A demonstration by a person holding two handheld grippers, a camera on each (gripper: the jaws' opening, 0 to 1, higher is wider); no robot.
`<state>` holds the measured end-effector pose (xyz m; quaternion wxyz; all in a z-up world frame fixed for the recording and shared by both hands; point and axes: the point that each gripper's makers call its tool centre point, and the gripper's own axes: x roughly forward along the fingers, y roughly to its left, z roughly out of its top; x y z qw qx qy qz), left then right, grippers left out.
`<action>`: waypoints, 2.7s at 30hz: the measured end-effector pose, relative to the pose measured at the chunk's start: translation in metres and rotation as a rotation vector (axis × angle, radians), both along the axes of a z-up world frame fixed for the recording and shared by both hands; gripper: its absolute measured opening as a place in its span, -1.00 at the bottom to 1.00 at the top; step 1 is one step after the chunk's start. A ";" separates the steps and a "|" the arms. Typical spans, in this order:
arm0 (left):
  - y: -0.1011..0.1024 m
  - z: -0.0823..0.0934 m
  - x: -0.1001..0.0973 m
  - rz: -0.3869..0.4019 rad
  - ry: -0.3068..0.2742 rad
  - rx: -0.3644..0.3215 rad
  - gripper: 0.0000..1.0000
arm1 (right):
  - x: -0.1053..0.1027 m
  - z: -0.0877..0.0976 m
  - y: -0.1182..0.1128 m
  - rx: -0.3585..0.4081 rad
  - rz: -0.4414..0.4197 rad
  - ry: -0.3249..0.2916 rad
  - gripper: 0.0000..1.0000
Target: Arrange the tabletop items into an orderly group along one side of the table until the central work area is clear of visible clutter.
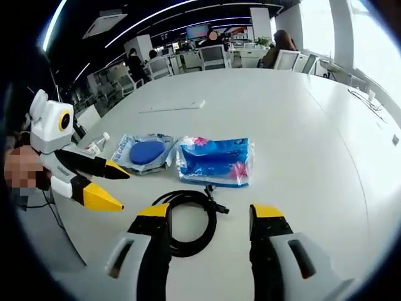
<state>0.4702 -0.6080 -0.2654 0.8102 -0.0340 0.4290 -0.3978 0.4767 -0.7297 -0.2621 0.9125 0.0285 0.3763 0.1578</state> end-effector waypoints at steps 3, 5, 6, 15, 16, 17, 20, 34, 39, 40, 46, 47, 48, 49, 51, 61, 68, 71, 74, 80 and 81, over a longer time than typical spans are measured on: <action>0.005 0.002 0.000 0.008 -0.005 -0.004 0.09 | -0.001 0.004 0.004 0.005 0.007 -0.007 -0.02; 0.010 0.005 -0.001 0.018 -0.005 -0.009 0.13 | -0.001 0.005 0.006 0.007 0.010 -0.009 -0.01; 0.013 0.006 -0.002 0.021 -0.006 -0.013 0.15 | -0.001 0.006 0.007 0.006 0.013 -0.010 -0.01; 0.039 0.020 -0.007 0.059 -0.014 -0.039 0.35 | 0.003 0.018 0.028 0.022 0.045 -0.033 0.03; 0.042 0.021 -0.008 0.065 -0.016 -0.038 0.37 | 0.004 0.019 0.032 0.024 0.052 -0.033 0.03; 0.045 0.022 -0.009 0.069 -0.018 -0.039 0.37 | 0.004 0.019 0.034 0.024 0.058 -0.035 0.03; 0.058 0.028 -0.010 0.092 -0.024 -0.050 0.41 | 0.005 0.023 0.044 0.030 0.076 -0.041 0.05; 0.115 0.045 -0.020 0.171 -0.056 -0.060 0.48 | 0.011 0.040 0.093 0.047 0.159 -0.074 0.10; 0.134 0.052 -0.023 0.199 -0.070 -0.066 0.48 | 0.011 0.046 0.107 0.047 0.182 -0.084 0.10; 0.138 0.053 -0.024 0.204 -0.074 -0.064 0.48 | 0.011 0.048 0.109 0.051 0.184 -0.087 0.11; 0.161 0.057 -0.030 0.227 -0.079 -0.057 0.49 | 0.008 0.053 0.121 0.057 0.194 -0.097 0.10; 0.166 0.058 -0.031 0.235 -0.084 -0.057 0.49 | 0.007 0.053 0.123 0.056 0.195 -0.097 0.10; 0.168 0.059 -0.032 0.239 -0.084 -0.058 0.49 | 0.006 0.054 0.125 0.056 0.197 -0.098 0.10; 0.171 0.060 -0.032 0.243 -0.084 -0.059 0.49 | 0.005 0.054 0.127 0.057 0.200 -0.098 0.10; 0.177 0.062 -0.034 0.251 -0.088 -0.063 0.49 | 0.002 0.056 0.131 0.060 0.206 -0.100 0.10; 0.211 0.071 -0.038 0.285 -0.104 -0.065 0.48 | -0.004 0.061 0.161 0.071 0.241 -0.098 0.09; 0.243 0.074 -0.039 0.309 -0.114 -0.062 0.48 | -0.002 0.064 0.189 0.078 0.271 -0.099 0.08; 0.258 0.074 -0.040 0.318 -0.117 -0.060 0.48 | 0.000 0.065 0.201 0.086 0.283 -0.097 0.07; 0.269 0.074 -0.040 0.329 -0.116 -0.063 0.48 | 0.002 0.065 0.216 0.087 0.305 -0.092 0.06; 0.298 0.073 -0.041 0.354 -0.112 -0.064 0.47 | 0.005 0.064 0.245 0.110 0.333 -0.083 0.06; 0.302 0.073 -0.041 0.358 -0.113 -0.062 0.47 | 0.005 0.063 0.251 0.116 0.339 -0.078 0.06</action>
